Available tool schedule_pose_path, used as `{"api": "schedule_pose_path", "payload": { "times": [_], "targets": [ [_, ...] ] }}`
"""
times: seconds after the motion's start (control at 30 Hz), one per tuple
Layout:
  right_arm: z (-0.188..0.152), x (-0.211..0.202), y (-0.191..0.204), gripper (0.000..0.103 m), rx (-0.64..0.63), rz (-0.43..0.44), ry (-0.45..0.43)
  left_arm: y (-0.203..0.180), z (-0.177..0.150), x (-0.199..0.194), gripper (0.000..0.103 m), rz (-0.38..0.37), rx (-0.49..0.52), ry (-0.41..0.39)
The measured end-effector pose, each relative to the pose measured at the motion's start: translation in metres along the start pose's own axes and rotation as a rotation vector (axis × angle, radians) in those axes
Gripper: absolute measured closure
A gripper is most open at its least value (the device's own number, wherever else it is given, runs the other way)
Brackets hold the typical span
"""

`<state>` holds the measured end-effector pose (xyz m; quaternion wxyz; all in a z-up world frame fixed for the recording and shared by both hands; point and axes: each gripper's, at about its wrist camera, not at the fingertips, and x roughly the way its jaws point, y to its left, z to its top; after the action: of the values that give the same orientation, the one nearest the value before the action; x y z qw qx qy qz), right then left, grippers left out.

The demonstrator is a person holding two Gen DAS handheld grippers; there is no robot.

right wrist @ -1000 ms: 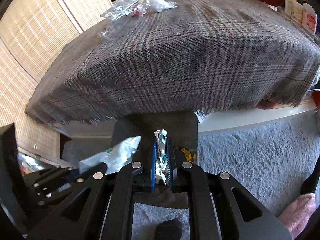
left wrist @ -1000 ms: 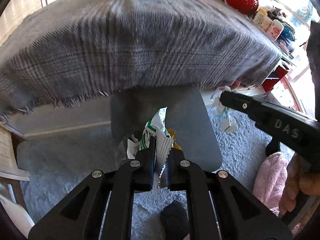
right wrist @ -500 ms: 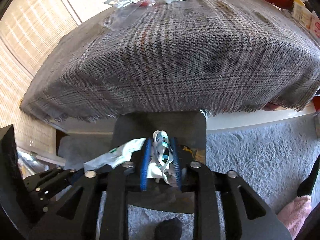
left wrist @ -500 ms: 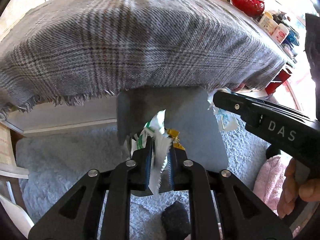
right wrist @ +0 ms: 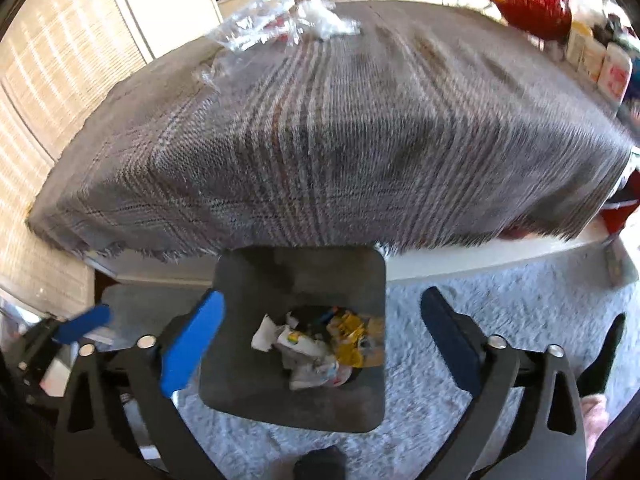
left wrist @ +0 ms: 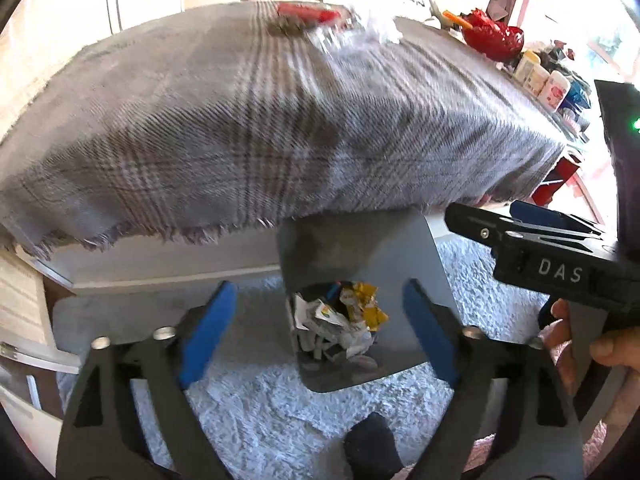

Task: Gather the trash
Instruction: 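Carry the green wrapper and blue-and-white scrap to the grey bin and open both tools, then grasp the silver blister pack on the table with the left tool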

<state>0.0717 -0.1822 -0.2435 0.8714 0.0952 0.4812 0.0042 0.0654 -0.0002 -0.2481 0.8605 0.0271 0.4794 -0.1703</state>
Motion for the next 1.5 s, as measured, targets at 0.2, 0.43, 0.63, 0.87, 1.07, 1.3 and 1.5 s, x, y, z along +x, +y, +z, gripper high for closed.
{"api": "schedule_pose_path", "payload": {
  "times": [0.2,0.43,0.63,0.87,1.07,1.3,1.5],
  "targets": [
    [0.015,-0.02,-0.01,0.003,0.05,0.018,-0.072,0.009,0.018,-0.018,0.008,0.011,0.009,-0.044],
    [0.04,-0.04,-0.028,0.003,0.125,0.002,-0.17,0.013,0.047,-0.025,0.008,0.042,0.017,-0.096],
    [0.066,-0.037,-0.02,0.003,0.109,-0.004,-0.198,0.02,0.077,-0.021,0.008,0.031,-0.007,-0.131],
    [0.1,-0.027,-0.029,0.003,0.142,-0.037,-0.221,0.021,0.122,-0.029,0.009,0.022,-0.009,-0.21],
    [0.122,-0.015,-0.032,0.003,0.089,-0.067,-0.232,0.014,0.178,-0.034,0.021,0.018,0.009,-0.258],
    [0.126,-0.005,-0.035,0.003,0.081,-0.047,-0.231,-0.003,0.221,-0.015,0.031,-0.003,0.055,-0.242],
    [0.119,0.006,-0.032,0.003,0.066,-0.027,-0.21,-0.023,0.236,0.015,0.038,-0.022,0.112,-0.178]
  ]
}}
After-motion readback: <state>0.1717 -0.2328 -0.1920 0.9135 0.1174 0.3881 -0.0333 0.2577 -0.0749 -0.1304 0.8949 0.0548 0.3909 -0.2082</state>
